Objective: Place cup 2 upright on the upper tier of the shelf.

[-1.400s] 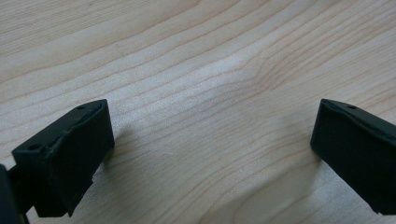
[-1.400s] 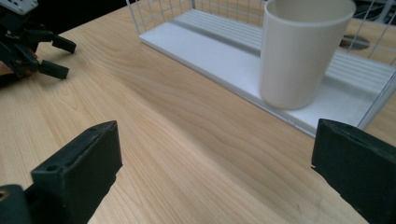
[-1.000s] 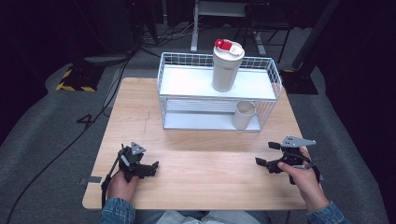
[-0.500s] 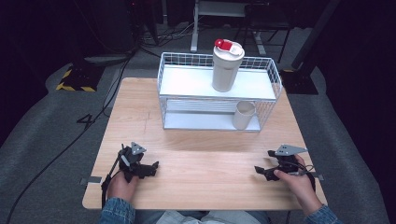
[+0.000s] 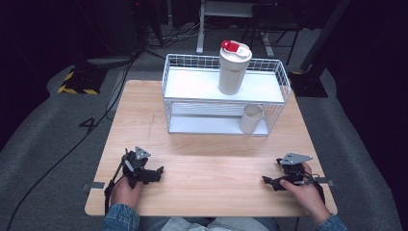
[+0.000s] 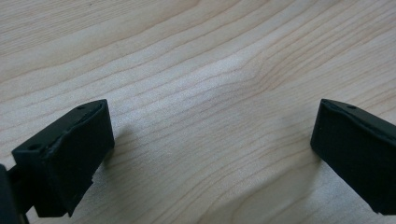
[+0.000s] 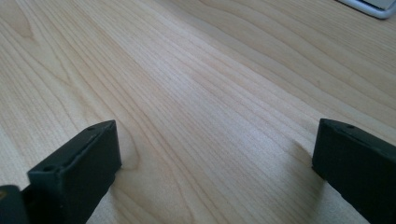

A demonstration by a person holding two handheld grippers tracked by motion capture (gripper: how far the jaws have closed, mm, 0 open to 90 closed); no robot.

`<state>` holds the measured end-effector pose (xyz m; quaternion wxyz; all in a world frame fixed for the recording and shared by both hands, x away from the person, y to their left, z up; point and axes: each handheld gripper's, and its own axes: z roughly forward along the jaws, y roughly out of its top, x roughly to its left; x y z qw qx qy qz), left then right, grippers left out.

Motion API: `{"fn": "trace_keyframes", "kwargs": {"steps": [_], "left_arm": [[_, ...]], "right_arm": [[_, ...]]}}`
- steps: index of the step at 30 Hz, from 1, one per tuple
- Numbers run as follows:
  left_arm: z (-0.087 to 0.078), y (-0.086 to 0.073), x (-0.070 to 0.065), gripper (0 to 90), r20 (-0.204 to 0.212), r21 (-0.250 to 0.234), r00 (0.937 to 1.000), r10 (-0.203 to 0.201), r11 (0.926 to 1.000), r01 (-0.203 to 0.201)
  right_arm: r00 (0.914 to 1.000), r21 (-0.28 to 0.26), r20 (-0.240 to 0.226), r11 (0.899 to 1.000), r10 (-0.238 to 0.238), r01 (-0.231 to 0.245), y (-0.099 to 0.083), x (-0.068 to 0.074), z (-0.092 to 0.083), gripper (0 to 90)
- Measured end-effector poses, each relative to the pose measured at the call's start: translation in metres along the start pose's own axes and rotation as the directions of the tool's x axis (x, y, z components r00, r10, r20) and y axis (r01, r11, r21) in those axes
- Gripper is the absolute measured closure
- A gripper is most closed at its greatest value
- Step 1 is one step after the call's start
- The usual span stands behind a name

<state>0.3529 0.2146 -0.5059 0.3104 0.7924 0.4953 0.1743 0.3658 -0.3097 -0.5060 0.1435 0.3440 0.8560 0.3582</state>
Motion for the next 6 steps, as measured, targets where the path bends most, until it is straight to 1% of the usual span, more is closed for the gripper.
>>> {"fn": "trace_keyframes", "kwargs": {"steps": [6], "left_arm": [[-0.0001,0.0,0.0,0.0,-0.001,0.0,1.0,0.0,1.0,0.0]], "right_arm": [[1.0,0.002,0.009,1.0,0.004,-0.004,0.0004,0.001,0.0008,0.0]]}}
